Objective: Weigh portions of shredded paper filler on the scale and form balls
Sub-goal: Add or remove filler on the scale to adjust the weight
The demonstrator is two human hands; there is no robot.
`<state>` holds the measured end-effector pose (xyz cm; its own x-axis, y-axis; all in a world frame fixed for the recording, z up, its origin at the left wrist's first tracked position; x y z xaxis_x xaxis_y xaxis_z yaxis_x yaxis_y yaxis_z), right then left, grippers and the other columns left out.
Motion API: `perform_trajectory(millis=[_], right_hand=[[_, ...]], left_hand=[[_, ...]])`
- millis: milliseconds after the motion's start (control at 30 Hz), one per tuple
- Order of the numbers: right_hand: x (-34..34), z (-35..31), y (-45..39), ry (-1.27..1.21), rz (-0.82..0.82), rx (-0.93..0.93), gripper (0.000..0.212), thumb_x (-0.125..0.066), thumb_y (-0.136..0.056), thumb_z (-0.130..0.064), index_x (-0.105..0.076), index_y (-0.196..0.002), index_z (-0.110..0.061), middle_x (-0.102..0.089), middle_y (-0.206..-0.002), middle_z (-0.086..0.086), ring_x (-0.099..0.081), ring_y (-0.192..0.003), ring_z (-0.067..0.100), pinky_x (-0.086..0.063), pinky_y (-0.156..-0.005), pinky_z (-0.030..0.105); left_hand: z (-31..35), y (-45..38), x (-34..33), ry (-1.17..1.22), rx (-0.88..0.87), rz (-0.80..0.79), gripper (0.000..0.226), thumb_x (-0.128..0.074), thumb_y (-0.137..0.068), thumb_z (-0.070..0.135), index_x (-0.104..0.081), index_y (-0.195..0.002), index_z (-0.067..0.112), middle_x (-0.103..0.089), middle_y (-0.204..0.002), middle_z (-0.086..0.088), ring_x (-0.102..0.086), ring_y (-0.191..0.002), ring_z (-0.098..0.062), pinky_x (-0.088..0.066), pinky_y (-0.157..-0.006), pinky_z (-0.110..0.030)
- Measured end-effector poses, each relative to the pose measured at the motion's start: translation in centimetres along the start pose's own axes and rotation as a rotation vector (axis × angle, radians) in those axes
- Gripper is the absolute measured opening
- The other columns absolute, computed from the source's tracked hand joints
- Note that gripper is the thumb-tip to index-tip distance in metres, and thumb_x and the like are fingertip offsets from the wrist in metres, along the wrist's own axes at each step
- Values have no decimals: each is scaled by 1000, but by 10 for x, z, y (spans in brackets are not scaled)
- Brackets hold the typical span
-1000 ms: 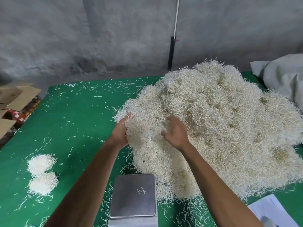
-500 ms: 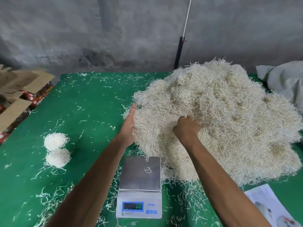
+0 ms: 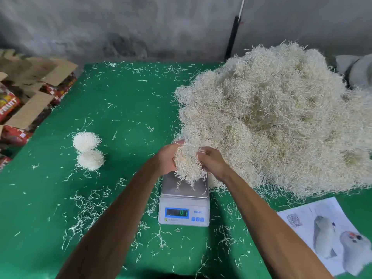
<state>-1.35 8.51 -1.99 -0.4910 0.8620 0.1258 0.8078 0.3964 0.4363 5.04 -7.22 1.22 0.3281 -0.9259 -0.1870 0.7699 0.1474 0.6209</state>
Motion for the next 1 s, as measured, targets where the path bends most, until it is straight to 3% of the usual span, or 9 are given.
perform_trajectory(millis=[100, 167, 267, 400, 467, 600, 733, 900, 1000], right_hand=[[2, 4, 0, 30, 84, 22, 27, -47, -103, 6, -61, -109, -16, -57, -83, 4, -43, -55, 9, -38, -51, 29], [5, 4, 1, 11, 157, 15, 23, -49, -104, 3, -62, -113, -14, -59, -80, 3, -46, -53, 10, -42, -52, 32], [9, 8, 0, 50, 244, 0, 13, -60, -101, -2, -65, -113, -4, -62, -75, 2, -56, -53, 10, -51, -52, 27], [-1, 30, -1, 51, 130, -79, 20, -68, -97, -3, -64, -112, 10, -69, -85, 11, -63, -64, 18, -60, -63, 37], [-2, 37, -1, 112, 129, -64, 14, -68, -100, -9, -66, -107, 3, -73, -95, 10, -69, -76, 20, -62, -74, 42], [5, 35, 0, 345, 239, 58, 14, -60, -105, -21, -71, -104, -13, -71, -102, -7, -70, -92, 7, -56, -64, 20], [5, 35, 0, 388, 277, 91, 17, -56, -107, -22, -70, -103, -14, -72, -102, -4, -72, -87, 19, -62, -72, 35], [0, 35, 3, 446, 298, 157, 21, -54, -108, -25, -63, -90, -22, -73, -97, 8, -59, -70, 3, -45, -58, 17], [-3, 33, 8, 427, 297, 173, 28, -53, -108, -24, -57, -81, -30, -72, -88, 2, -66, -72, 14, -51, -61, 24]], left_hand=[[-10, -2, 16, -113, -14, -18, 78, -73, -89, 8, -33, -155, 16, -41, -152, -21, -59, -119, -28, -56, -77, -25], [-17, 2, 19, -123, 51, -34, 53, -67, -96, 25, -47, -145, 27, -28, -159, -17, -43, -135, -37, -59, -72, -43], [-20, 3, 21, -34, 125, -42, 23, -68, -95, 29, -63, -117, 26, -38, -149, -15, -51, -119, -36, -58, -77, -62], [-27, 1, 43, -128, 49, 71, 51, -72, -91, 11, -51, -138, 7, -39, -149, -19, -48, -127, -35, -61, -76, -49], [-30, 1, 53, -201, 9, 175, 65, -73, -88, 5, -42, -145, 8, -42, -148, -17, -50, -127, -34, -56, -91, -51], [-25, 3, 58, -370, -73, 176, 82, -66, -82, -11, -35, -153, 16, -33, -154, -18, -41, -135, -32, -38, -109, -45], [-23, 7, 57, -446, -175, 107, 74, -75, -81, 10, -45, -148, 21, -38, -154, -15, -42, -126, -19, -29, -98, -34], [-24, 2, 73, -488, -317, 294, 55, -79, -83, 38, -59, -133, 26, -53, -144, -3, -53, -127, -19, -39, -106, -34], [-25, 3, 75, -506, -356, 285, 46, -79, -83, 41, -65, -123, 24, -64, -128, 1, -62, -115, -15, -47, -101, -31]])
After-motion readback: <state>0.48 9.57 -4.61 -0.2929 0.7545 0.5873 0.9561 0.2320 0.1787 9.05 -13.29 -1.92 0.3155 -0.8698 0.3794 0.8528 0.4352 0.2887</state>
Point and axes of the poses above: each hand's wrist, its own y-axis away from the middle knuckle, its own x-axis out of the back of the hand, z = x × y, the point moved 6 cm from there along -y, towards the middle knuckle
